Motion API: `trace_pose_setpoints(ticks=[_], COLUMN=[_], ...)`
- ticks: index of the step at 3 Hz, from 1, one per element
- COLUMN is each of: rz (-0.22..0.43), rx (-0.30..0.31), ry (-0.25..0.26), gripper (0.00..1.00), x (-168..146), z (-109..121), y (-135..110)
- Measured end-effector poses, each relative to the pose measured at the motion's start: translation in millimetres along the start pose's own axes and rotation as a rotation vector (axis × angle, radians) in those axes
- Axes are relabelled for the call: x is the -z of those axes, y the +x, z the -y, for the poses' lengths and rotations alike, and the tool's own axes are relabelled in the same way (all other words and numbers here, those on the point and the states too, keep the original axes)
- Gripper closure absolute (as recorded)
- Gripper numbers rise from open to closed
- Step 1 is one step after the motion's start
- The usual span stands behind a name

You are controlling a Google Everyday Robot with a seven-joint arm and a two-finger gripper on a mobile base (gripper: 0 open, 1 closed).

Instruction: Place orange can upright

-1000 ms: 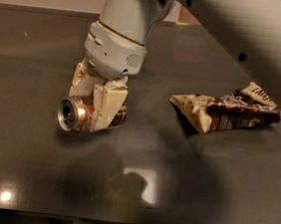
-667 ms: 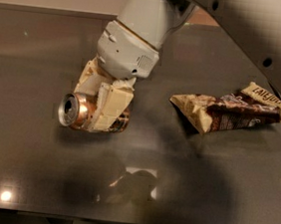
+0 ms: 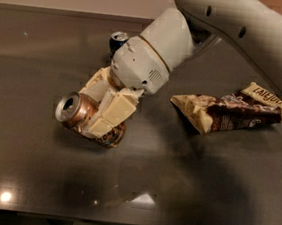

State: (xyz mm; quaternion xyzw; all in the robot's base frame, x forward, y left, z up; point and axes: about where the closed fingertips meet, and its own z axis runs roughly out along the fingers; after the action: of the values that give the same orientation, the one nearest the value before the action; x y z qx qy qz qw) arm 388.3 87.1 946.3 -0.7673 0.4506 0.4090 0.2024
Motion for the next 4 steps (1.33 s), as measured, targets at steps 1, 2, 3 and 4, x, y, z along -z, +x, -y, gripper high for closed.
trace_pose_setpoints(ticks=[1, 2, 3, 4], rz=[0.137, 0.262, 0.366, 0.443], rx=[-0.020, -0.026, -0.020, -0.019], ry=[0.013, 0.037, 0.063, 0.085], gripper=[1.00, 1.00, 1.00, 1.00], x=[-3.2, -5.4, -8.1, -12.7], z=[2.2, 6.4, 11.3, 15.9], y=[-2.5, -3.7, -5.8, -5.4])
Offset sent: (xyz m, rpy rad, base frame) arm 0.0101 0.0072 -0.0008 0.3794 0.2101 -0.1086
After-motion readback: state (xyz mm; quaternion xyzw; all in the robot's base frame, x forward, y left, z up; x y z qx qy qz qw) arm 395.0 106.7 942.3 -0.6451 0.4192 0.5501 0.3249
